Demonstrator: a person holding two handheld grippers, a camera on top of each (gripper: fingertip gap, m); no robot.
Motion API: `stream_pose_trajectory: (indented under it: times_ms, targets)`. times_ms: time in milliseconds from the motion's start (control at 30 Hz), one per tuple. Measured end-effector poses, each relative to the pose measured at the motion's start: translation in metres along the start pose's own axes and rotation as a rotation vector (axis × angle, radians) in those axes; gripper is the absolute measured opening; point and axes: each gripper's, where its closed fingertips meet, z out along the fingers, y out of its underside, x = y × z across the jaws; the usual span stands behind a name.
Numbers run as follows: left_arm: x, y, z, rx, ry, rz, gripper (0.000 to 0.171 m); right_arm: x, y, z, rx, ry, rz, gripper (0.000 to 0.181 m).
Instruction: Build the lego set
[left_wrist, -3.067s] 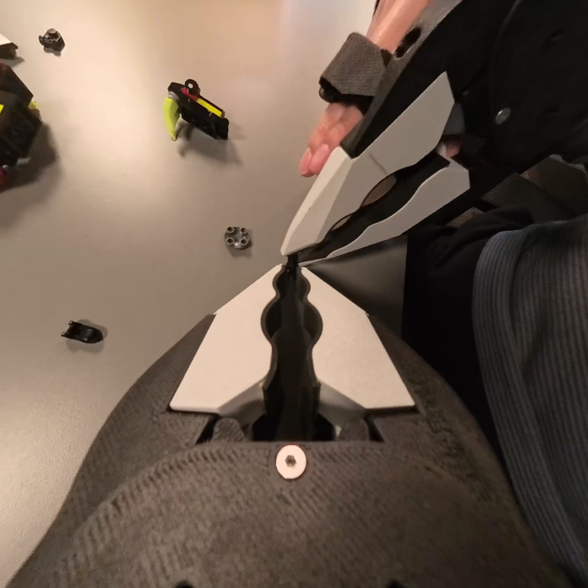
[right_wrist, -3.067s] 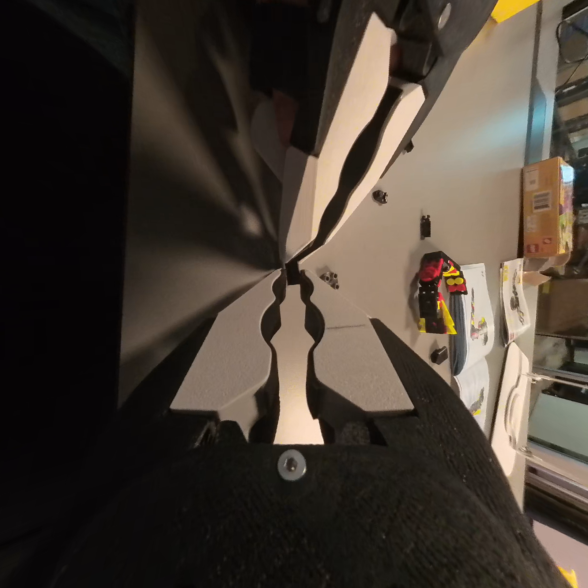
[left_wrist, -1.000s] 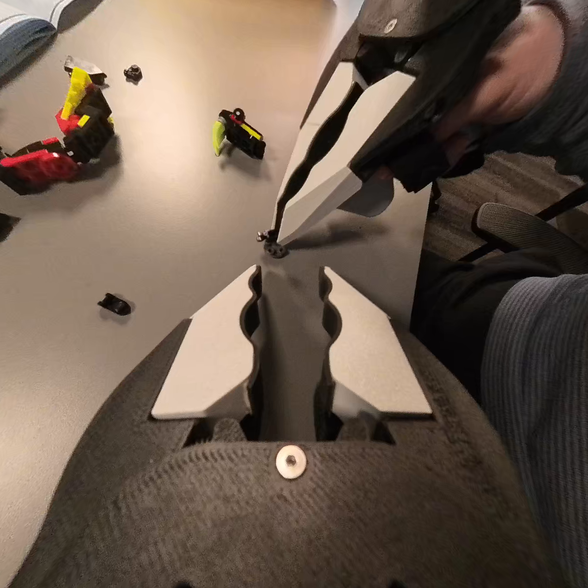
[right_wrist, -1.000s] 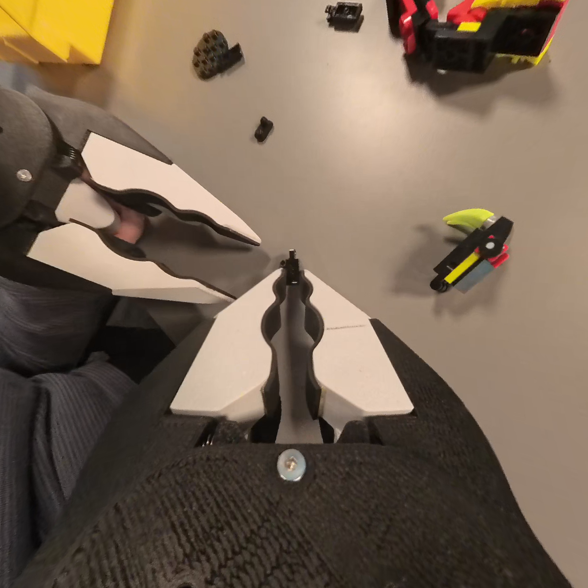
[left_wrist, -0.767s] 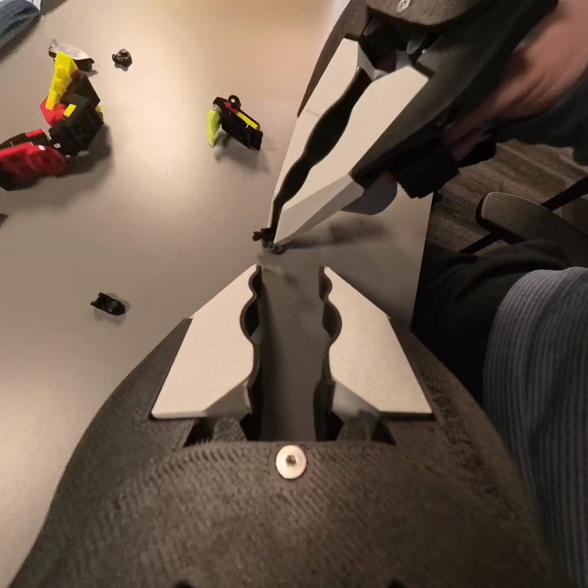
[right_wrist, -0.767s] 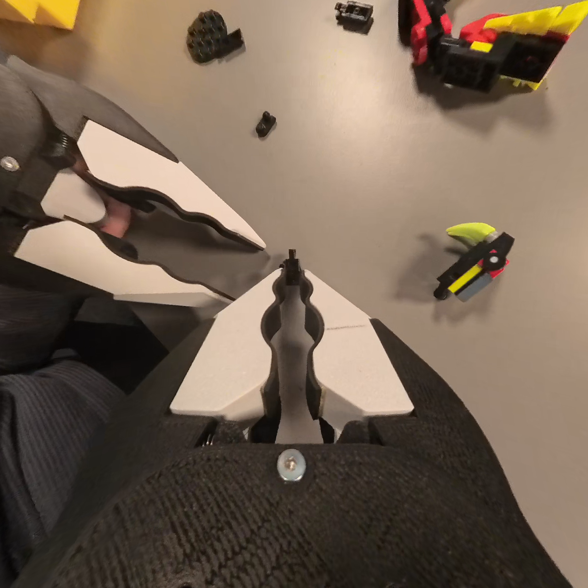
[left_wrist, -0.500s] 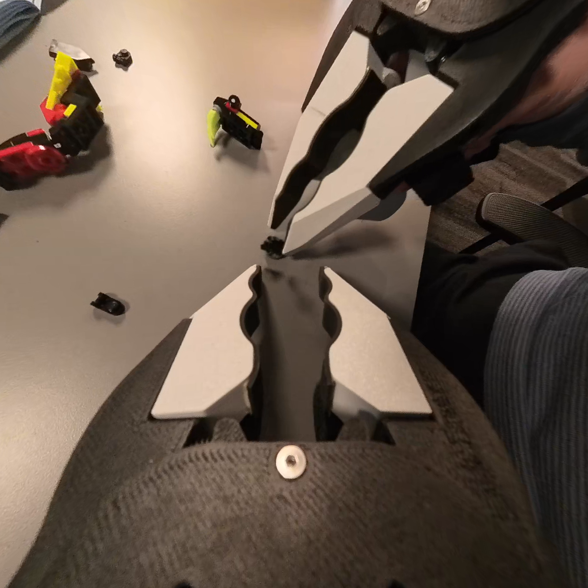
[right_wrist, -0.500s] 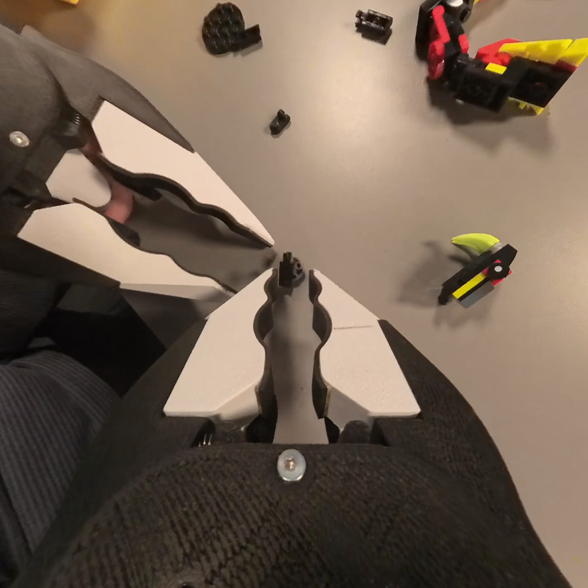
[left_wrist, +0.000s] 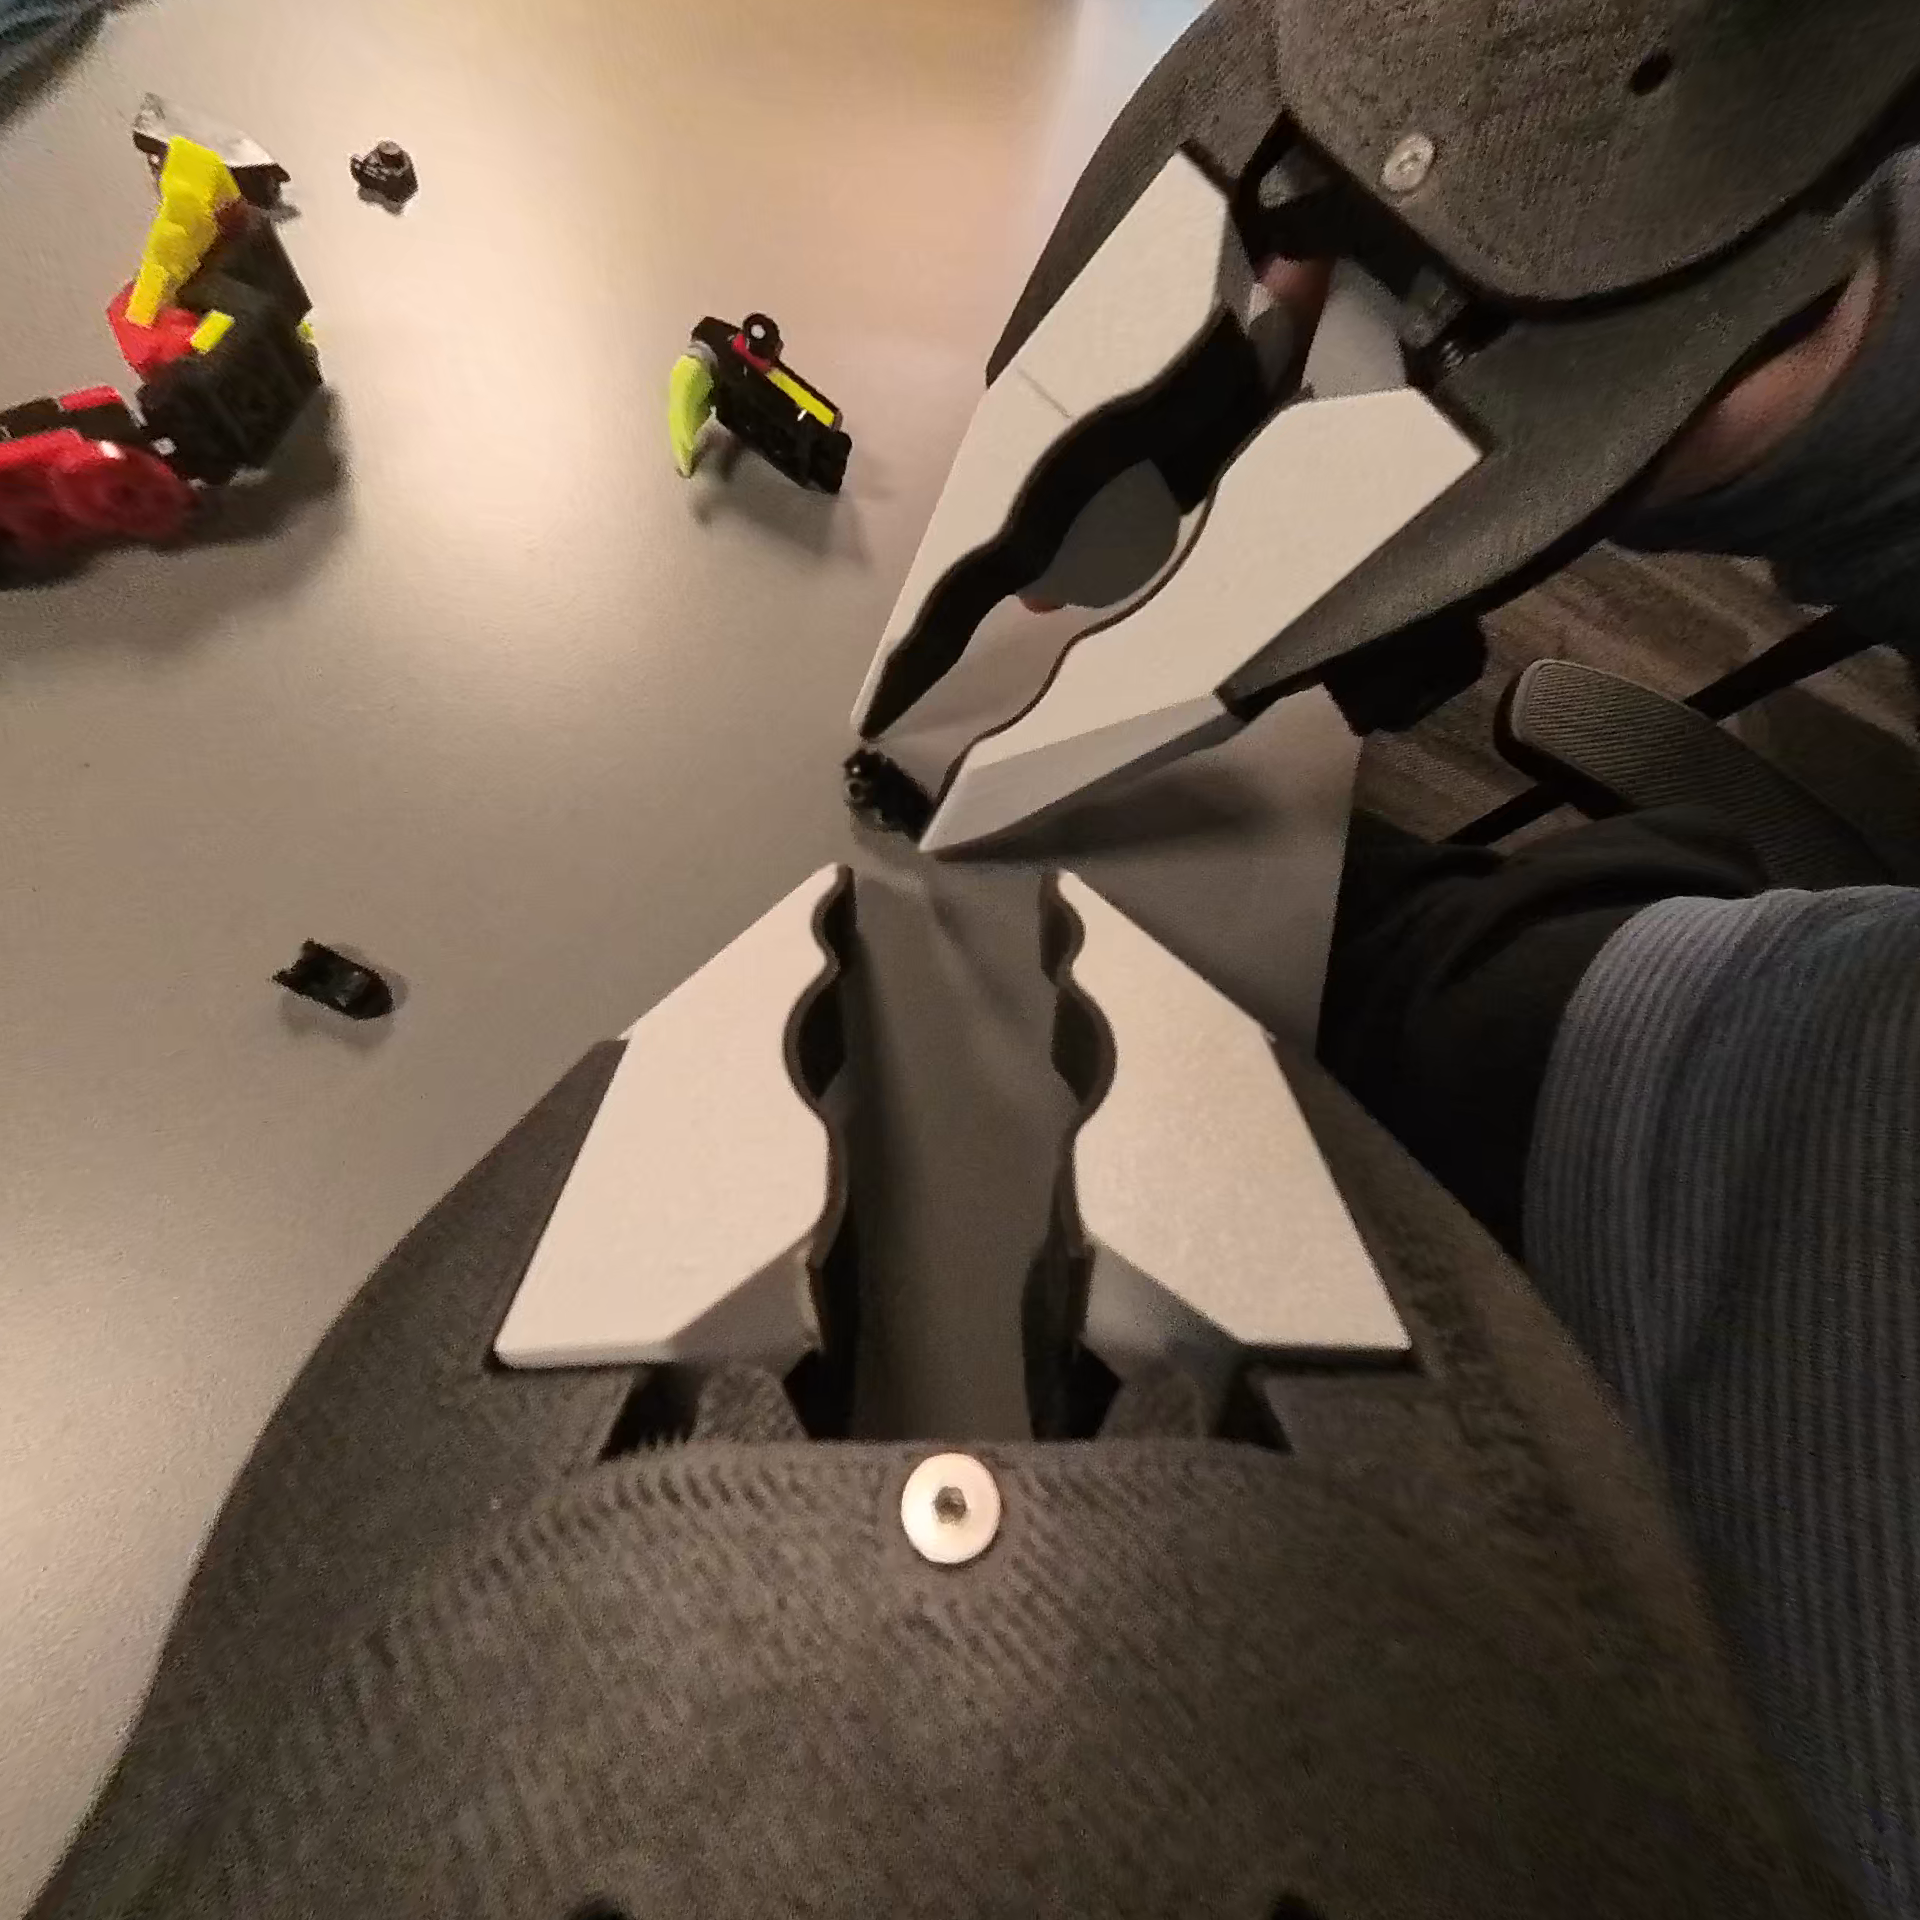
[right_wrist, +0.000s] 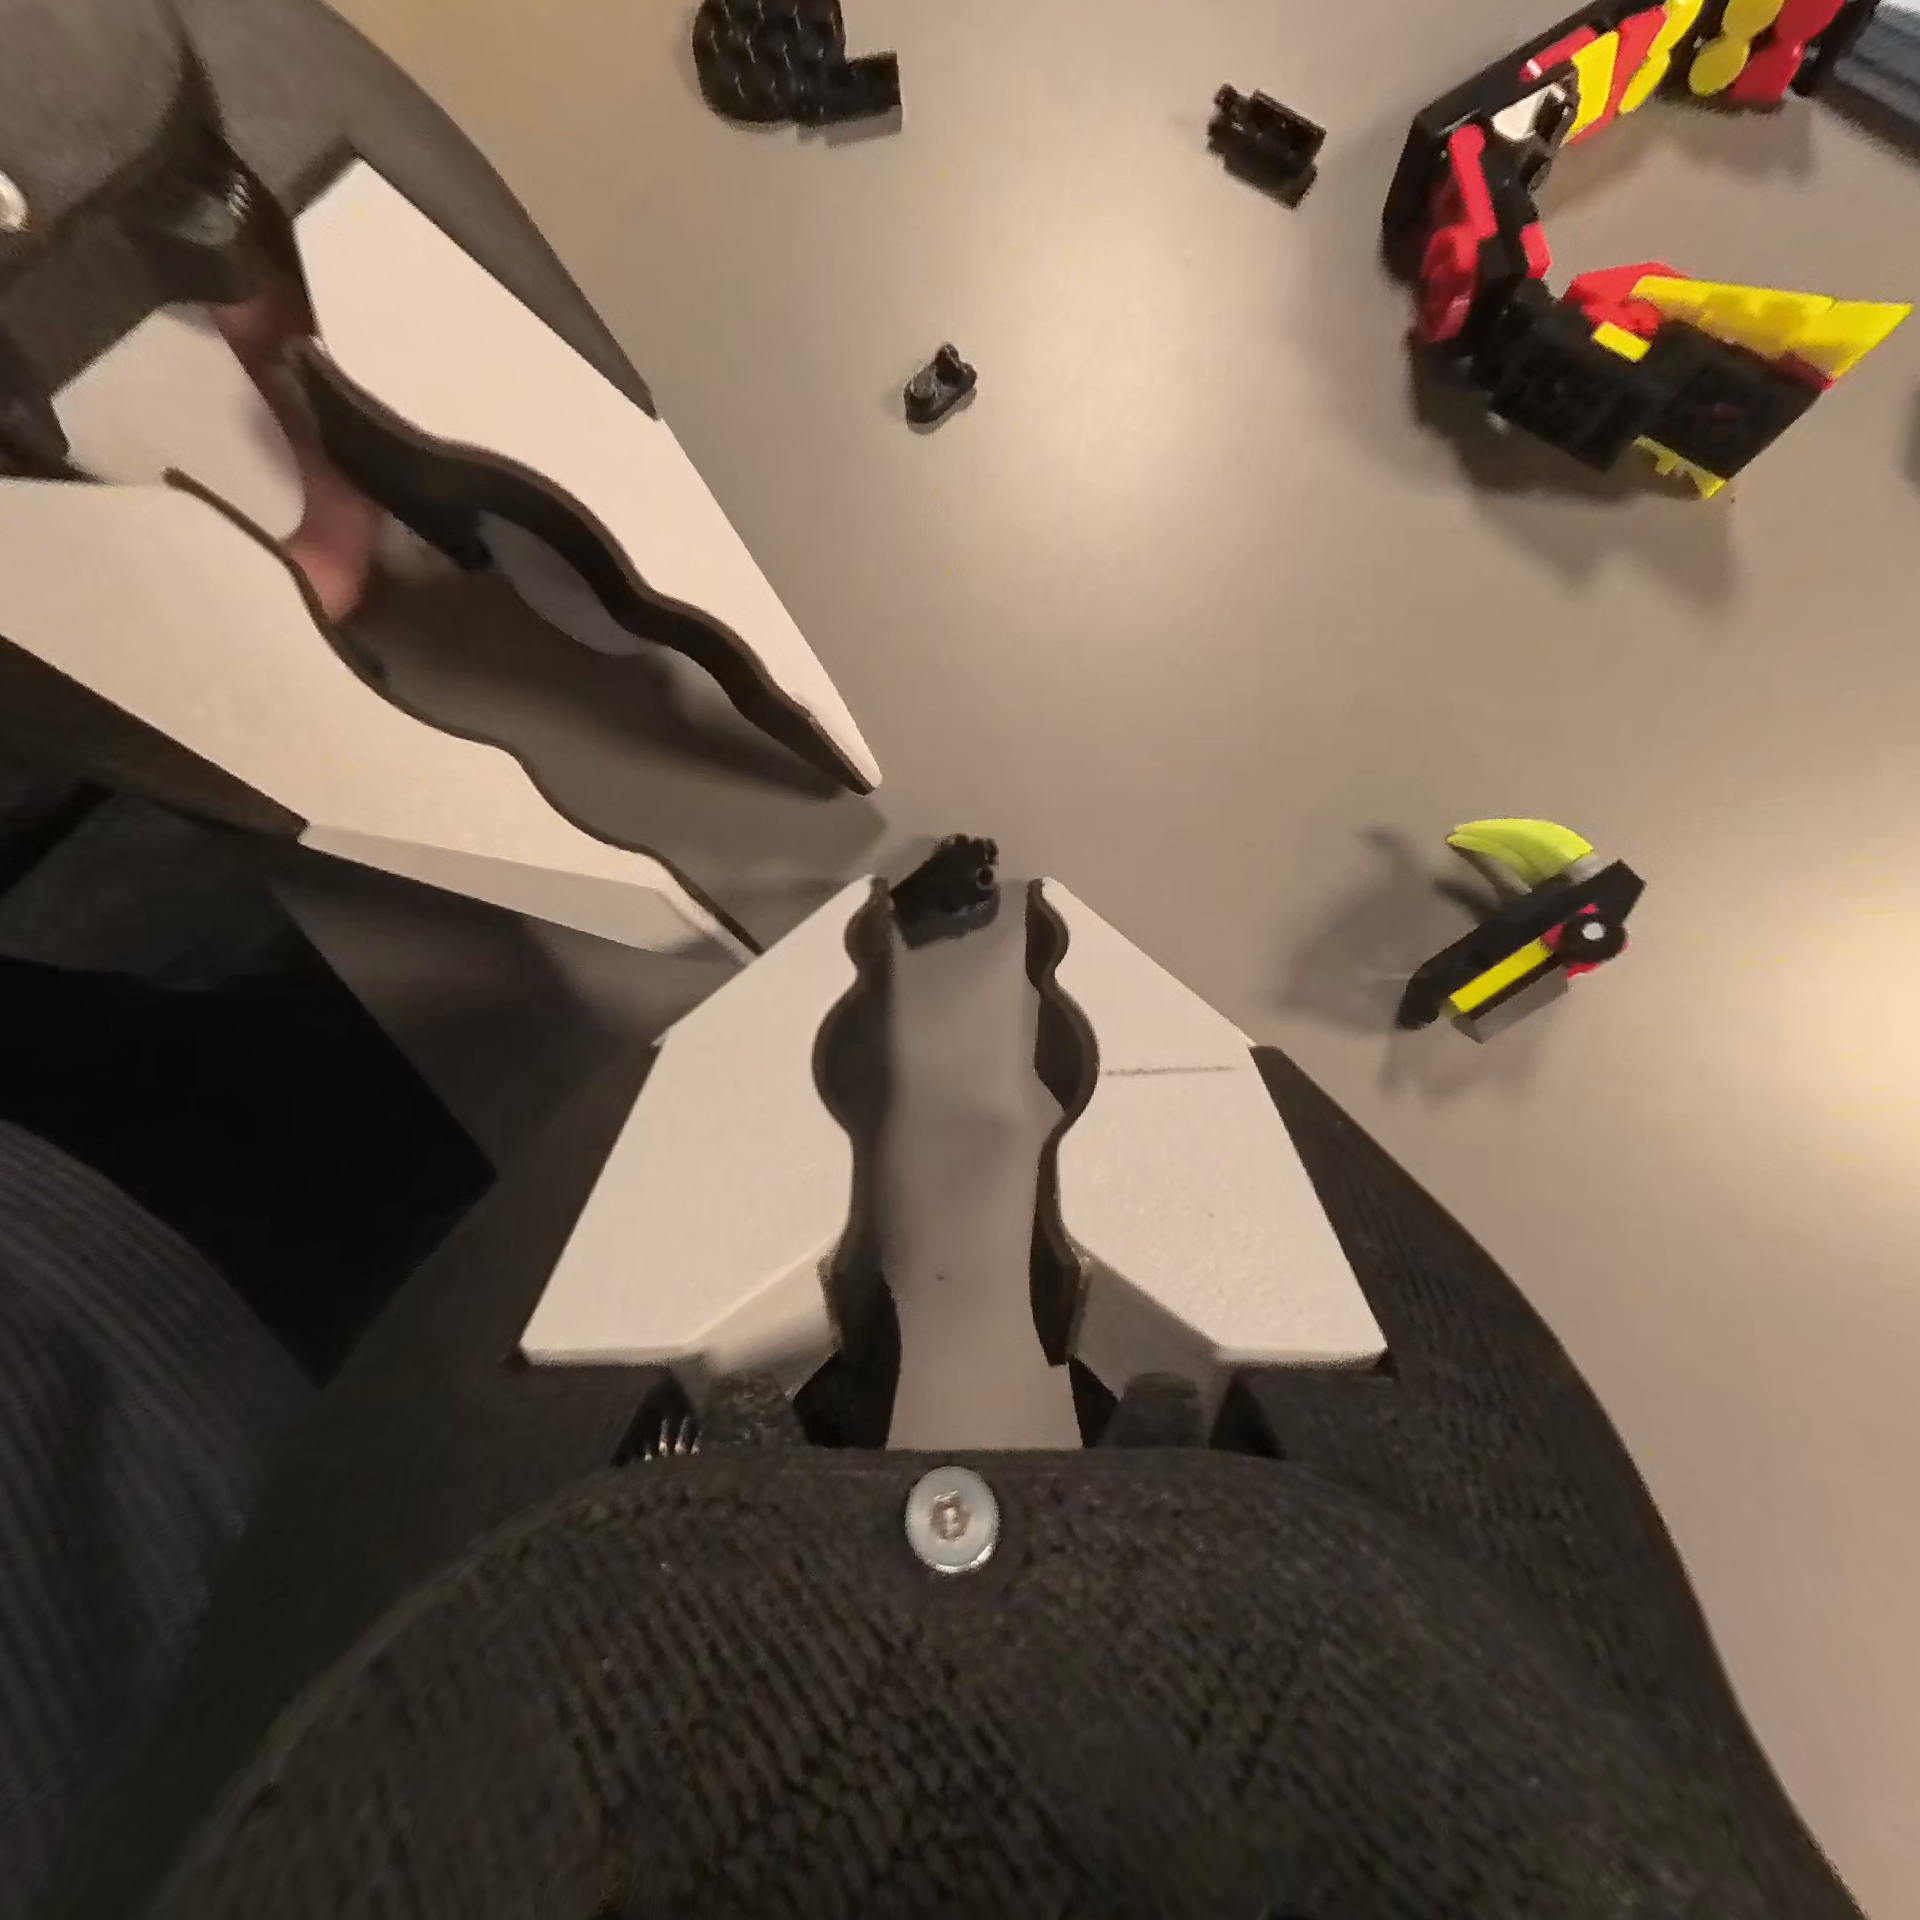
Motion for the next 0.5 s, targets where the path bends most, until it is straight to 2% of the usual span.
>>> stream_pose_trajectory:
  times_ms: [133,333,433,500]
  targets:
    - [0.002,-0.003,-0.006,0.037,0.054,-0.053,0.034,0.007,0.001,0.001,-0.023,0.067,-0.098,0.007]
    - [0.001,-0.016,-0.021,0.159,0.154,-0.162,0.030,0.006,-0.001,0.001,-0.019,0.054,-0.180,0.006]
    - [0.000,-0.023,-0.030,0.230,0.189,-0.191,0.026,0.004,-0.011,-0.001,0.061,0.098,-0.330,0.006]
    - [-0.001,-0.027,-0.035,0.272,0.178,-0.175,0.025,0.005,-0.022,-0.006,0.133,0.196,-0.490,0.006]
